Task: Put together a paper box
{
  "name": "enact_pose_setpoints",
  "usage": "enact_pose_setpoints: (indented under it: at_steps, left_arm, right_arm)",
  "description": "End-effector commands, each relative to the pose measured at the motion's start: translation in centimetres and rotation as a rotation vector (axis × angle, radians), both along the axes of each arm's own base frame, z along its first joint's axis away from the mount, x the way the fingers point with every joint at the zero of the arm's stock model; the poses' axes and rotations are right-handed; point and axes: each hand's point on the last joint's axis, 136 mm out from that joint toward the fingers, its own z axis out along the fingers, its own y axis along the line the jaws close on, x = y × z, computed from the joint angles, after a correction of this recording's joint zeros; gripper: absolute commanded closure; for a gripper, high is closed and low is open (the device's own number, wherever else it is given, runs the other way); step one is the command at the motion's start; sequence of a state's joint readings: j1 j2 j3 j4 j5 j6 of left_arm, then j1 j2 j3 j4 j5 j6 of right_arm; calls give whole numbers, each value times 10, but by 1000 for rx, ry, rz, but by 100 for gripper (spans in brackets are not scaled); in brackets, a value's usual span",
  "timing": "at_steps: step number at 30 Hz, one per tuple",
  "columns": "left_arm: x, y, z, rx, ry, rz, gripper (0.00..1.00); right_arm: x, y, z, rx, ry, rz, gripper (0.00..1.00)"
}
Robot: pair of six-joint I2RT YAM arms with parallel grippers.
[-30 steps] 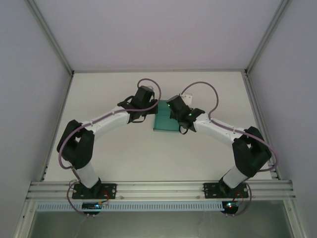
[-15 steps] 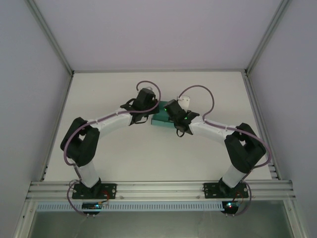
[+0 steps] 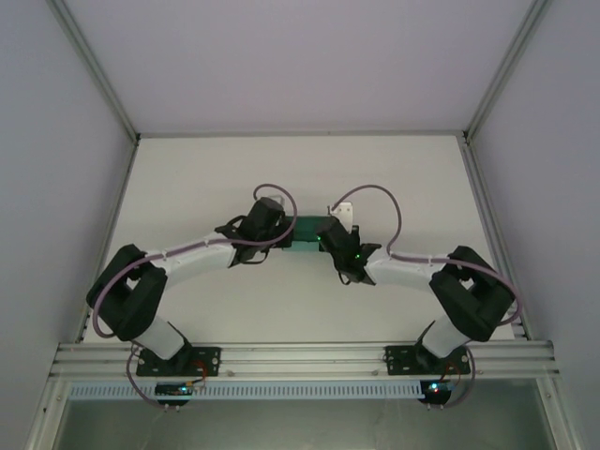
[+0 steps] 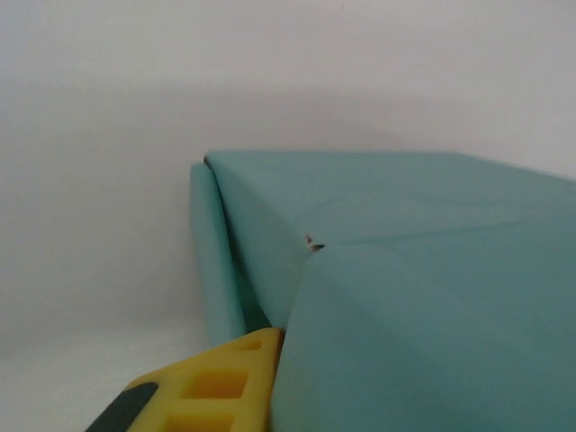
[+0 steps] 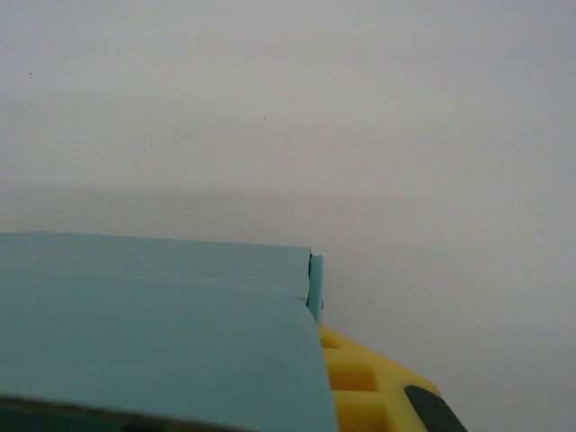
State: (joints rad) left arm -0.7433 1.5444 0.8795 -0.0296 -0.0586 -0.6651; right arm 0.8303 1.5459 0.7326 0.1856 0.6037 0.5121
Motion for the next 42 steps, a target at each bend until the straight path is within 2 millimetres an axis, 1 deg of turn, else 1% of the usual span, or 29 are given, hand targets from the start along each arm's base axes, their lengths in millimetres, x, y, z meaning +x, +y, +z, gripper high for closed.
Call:
enact_pose_setpoints:
  at_steps: [1,3,5,8,11,12,16,18,20,25,27,28,30,32,34,37,38,40,42]
  left_arm:
    - [-15,-3,5,-17,20,-55,73]
    - [-17,-4,13,-28,11,-63,61]
    - [-21,-4,24,-34,-7,-80,55]
    - [-29,2,42,-37,-28,-82,37]
    - [-36,17,57,-17,-39,-47,7]
    - [-36,27,60,1,-41,-20,0]
    - [-40,47,75,37,-54,37,0]
    - [-37,59,78,34,-44,98,0]
    - [-31,64,75,8,-20,123,0]
    - [-7,67,56,-83,78,144,0]
    - [1,63,51,-100,78,112,0]
    - [4,65,46,-98,89,120,0]
    - [6,61,36,-103,109,91,1]
    - [8,60,22,-112,131,88,1]
    - [9,57,11,-145,147,80,3]
    - [11,52,0,-207,157,58,11]
    - [10,51,-4,-214,166,53,14]
    - [9,51,-11,-212,173,44,17]
    - [8,52,-22,-199,176,42,21]
  right_arm:
    - [-23,8,-29,-59,64,118,98]
    - [-27,10,-31,-68,61,137,98]
    - [-29,10,-36,-86,69,134,98]
    - [-33,10,-41,-109,75,138,98]
    - [-37,9,-45,-131,81,139,98]
    - [-37,10,-44,-132,81,140,98]
    - [-40,13,-45,-153,69,162,97]
    - [-42,17,-45,-162,54,176,95]
    - [-44,20,-44,-178,42,184,94]
    - [-50,26,-45,-225,14,208,92]
    - [-52,27,-46,-240,10,211,91]
    - [-53,28,-47,-244,9,212,90]
    - [-54,29,-47,-249,4,214,89]
    - [-55,33,-47,-251,-8,229,88]
    - [-56,34,-46,-256,-13,236,87]
    - [-59,36,-47,-272,-13,249,84]
    - [-59,36,-45,-271,-15,248,83]
    - [-61,37,-41,-263,-21,250,82]
    - [-63,37,-36,-258,-28,257,80]
